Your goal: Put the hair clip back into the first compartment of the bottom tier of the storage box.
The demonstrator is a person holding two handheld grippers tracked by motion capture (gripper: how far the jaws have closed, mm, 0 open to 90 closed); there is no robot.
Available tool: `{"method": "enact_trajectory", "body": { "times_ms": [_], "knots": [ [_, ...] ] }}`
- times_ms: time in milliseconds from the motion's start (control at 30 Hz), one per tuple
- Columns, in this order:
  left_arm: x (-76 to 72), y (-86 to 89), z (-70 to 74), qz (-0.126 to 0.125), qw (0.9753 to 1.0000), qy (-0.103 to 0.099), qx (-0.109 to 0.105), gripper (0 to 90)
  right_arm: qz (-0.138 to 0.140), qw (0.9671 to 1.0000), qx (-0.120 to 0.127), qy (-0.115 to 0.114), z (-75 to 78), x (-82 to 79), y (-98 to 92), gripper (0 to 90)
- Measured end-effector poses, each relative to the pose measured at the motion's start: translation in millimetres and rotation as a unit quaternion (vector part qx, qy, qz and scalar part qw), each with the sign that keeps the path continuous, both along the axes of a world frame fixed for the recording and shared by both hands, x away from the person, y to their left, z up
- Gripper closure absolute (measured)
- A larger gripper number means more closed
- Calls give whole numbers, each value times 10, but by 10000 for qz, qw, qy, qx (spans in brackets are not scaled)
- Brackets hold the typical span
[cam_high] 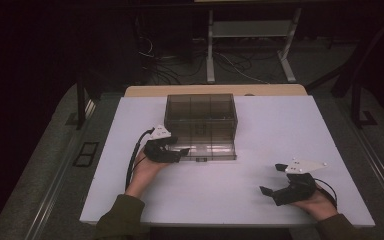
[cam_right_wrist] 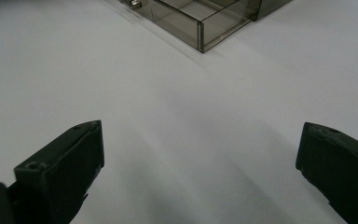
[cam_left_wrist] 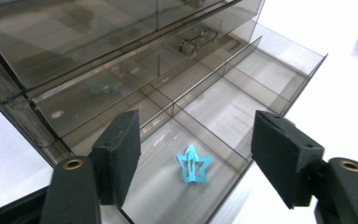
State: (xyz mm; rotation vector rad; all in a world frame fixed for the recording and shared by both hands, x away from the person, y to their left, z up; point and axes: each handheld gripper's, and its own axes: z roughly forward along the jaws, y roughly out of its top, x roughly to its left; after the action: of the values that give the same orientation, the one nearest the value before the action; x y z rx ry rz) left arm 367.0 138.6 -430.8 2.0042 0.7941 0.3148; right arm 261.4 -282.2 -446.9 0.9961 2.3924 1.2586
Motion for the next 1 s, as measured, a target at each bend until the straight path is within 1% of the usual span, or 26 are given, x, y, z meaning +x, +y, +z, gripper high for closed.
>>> {"method": "enact_trajectory", "body": {
  "times_ms": [100, 167, 267, 367, 433, 533, 600, 733, 900, 1000],
  "knots": [
    [-14, 7, 26, 19, 10000, 20, -52, 256, -43, 10000, 33, 15, -1, 10, -19, 4],
    [-23, 8, 35, 32, 10000, 35, -48, 233, -59, 10000, 64, 40, -4, 19, -28, 4],
    [-43, 7, 56, -5, 10000, 41, -38, 208, -58, 9999, 106, 34, -3, 22, -29, 4],
    [-84, 7, 81, -13, 10000, 41, -78, 185, -54, 9999, 98, 44, -5, 19, -26, 4],
    [-109, 8, 96, -14, 10000, 36, -53, 164, -66, 9999, 103, 41, -5, 19, -30, 4],
    [-137, 14, 116, -48, 9999, 26, -99, 138, -77, 9999, 98, 48, -6, 21, -38, 4],
    [-155, 14, 124, -30, 9999, -25, -131, 125, -84, 9999, 99, 64, -10, 23, -44, 4],
    [-171, 4, 138, -52, 9999, -58, -150, 100, -107, 9998, 135, 65, -15, 32, -60, 4],
    [-208, 17, 125, -29, 9999, -63, -105, 71, -116, 9998, 151, 64, -13, 29, -68, 4],
    [-249, 40, 125, -3, 9999, -84, -97, 35, -111, 9998, 137, 55, -11, 27, -66, 4]
  ]
}}
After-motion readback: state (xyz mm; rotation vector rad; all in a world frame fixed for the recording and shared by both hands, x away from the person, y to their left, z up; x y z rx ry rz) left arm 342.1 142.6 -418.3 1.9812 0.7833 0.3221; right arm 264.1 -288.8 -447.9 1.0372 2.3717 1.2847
